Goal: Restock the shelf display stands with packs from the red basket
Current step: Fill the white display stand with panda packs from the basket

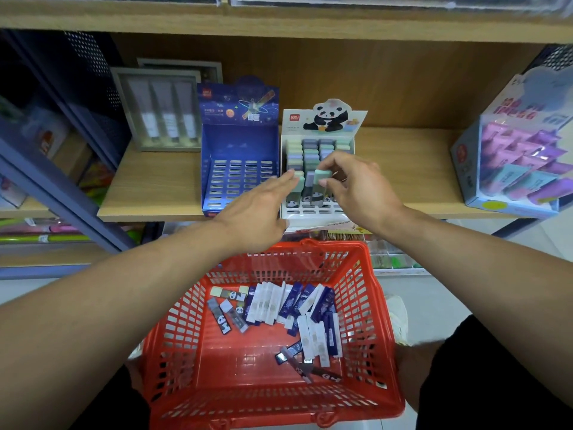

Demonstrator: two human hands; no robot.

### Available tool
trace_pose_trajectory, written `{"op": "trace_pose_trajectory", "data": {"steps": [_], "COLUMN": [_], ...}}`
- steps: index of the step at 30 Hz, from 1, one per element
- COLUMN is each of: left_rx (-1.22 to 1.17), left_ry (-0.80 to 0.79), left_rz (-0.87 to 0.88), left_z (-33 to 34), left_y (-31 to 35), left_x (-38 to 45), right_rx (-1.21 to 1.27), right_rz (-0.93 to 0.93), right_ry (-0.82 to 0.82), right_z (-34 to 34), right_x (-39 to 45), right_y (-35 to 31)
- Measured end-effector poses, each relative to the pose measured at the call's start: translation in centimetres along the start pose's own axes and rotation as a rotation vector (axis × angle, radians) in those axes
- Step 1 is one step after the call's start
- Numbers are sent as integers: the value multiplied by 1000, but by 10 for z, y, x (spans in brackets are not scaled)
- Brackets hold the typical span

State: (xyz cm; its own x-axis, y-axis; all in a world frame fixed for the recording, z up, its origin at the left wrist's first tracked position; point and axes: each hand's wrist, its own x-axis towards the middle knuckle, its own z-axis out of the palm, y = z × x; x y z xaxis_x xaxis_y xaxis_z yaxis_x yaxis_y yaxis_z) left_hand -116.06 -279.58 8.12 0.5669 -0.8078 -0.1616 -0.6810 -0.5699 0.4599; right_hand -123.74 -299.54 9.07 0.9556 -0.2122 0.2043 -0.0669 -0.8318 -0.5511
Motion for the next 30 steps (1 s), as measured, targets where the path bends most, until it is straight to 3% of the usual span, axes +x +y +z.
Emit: {"op": "trace_pose_trajectory", "data": {"steps": [14,23,30], "left_rx": [17,37,43], "left_ry": [-40,-54,-61], "left_rz": [-17,-31,-49], "left_z": [-9,-9,-8], "left_y": [2,3,5], "left_x": [-7,-7,-7], "right_rx": [-54,-146,-297], "right_rz": [-87,25,-10], "right_ry": [-81,67,16], "right_z": [-2,0,4], "right_x": [1,10,11], "right_y": [-6,-2,-7]}}
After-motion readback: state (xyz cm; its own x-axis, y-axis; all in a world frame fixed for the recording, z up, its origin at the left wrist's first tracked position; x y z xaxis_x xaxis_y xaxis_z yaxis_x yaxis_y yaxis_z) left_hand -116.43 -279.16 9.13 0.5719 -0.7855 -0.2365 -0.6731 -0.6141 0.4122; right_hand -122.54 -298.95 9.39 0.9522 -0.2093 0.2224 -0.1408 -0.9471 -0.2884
